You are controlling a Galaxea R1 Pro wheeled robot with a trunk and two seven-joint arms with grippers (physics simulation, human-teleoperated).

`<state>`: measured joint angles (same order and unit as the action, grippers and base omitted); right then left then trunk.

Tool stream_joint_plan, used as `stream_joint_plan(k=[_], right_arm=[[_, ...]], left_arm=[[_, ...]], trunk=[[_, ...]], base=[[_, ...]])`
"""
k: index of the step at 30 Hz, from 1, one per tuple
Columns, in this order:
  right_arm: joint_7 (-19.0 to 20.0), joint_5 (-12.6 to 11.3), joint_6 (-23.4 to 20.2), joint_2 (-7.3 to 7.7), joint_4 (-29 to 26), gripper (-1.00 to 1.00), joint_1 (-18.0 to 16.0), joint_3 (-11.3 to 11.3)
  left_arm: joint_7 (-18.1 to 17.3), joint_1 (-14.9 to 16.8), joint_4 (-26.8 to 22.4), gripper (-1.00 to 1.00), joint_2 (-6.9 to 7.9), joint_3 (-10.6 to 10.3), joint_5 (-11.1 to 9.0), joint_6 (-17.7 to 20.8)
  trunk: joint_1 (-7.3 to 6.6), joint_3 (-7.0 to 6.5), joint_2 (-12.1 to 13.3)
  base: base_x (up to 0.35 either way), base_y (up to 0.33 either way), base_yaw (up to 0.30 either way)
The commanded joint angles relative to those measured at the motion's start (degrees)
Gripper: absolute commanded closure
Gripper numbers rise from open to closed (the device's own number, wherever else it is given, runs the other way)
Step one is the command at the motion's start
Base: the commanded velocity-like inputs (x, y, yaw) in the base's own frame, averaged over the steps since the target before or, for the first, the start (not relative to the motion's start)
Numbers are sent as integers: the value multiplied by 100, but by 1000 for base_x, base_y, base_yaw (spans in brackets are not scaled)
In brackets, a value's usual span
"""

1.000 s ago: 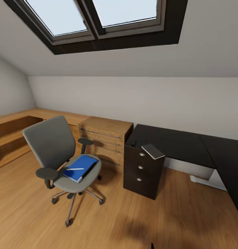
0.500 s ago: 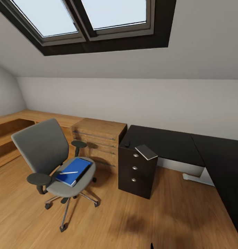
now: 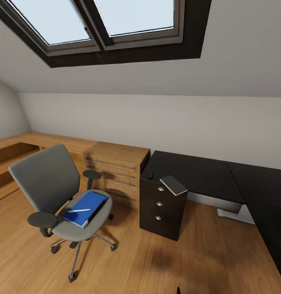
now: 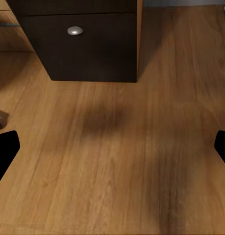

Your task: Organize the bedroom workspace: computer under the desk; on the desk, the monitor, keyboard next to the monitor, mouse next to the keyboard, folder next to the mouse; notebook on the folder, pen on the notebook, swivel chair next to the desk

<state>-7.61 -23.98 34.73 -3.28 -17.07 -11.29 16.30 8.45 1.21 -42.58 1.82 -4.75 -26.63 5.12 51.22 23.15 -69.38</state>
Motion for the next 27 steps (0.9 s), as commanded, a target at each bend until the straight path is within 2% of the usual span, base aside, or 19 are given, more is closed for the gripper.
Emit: stream_joint_plan(k=[1,4,7,17,27], right_arm=[[-48,-19,17,2,2,-100,-5,49],[-48,-19,17,2,2,-100,-5,49],[-48,-19,17,2,2,-100,-5,49],[-48,-26,17,3,2,-100,-5,47],[-48,-39,17,3,-6,-100,-5,47]], left_arm=[[50,2,-24,-100,10,-38,-52,-158],[45,2,-41,-100,8,-36,-52,-534],[43,2,-47,-100,7,-35,-50,-690],[51,2,-41,-100,11,-35,-44,-731],[60,2,-32,-100,11,-41,-52,-730]], trunk=[[-20,-12,38],[-86,-66,158],[-152,-120,279],[-372,-299,680],[-372,-299,680]], base=[[224,0,0],[224,0,0],[225,0,0],[222,0,0],[104,0,0]])
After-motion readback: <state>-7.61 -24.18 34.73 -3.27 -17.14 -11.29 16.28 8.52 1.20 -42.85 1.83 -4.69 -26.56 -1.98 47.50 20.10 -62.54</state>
